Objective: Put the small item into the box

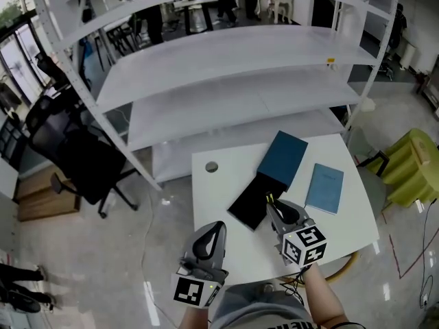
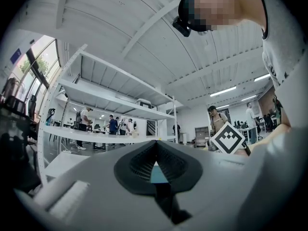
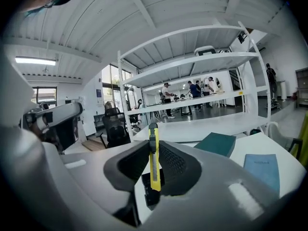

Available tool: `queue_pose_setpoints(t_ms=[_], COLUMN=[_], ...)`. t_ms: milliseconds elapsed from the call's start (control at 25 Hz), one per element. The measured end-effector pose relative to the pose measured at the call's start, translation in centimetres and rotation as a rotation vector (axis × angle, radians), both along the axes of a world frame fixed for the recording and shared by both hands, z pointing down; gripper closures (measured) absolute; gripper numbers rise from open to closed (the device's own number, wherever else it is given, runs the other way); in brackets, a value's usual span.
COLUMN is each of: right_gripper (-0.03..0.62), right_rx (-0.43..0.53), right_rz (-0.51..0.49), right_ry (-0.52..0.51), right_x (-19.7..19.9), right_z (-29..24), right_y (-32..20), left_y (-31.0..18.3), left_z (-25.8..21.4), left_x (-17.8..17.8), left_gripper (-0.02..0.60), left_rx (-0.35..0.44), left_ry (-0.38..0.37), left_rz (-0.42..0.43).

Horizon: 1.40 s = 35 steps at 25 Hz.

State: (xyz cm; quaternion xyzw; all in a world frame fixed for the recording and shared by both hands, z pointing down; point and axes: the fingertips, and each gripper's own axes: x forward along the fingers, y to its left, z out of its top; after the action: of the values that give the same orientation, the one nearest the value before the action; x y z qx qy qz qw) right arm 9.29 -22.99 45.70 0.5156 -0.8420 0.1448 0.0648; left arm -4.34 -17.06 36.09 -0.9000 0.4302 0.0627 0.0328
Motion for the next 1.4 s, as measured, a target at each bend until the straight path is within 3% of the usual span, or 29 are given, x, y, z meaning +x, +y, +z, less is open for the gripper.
queue_pose_setpoints(t_ms=[1400], right_gripper=[0.531], right_rx=[-0.357], right_rz=[-0.047], right_ry=[0.187], right_x=[-2.3], right_z=[12.5], right_y=[-5.5], left_y=[-2.4], left_z=[3.2], left_x=[-4.4], left_gripper=[0.566], left_rx=[-0.081], left_ry=[0.029], left_rz=[-0.019])
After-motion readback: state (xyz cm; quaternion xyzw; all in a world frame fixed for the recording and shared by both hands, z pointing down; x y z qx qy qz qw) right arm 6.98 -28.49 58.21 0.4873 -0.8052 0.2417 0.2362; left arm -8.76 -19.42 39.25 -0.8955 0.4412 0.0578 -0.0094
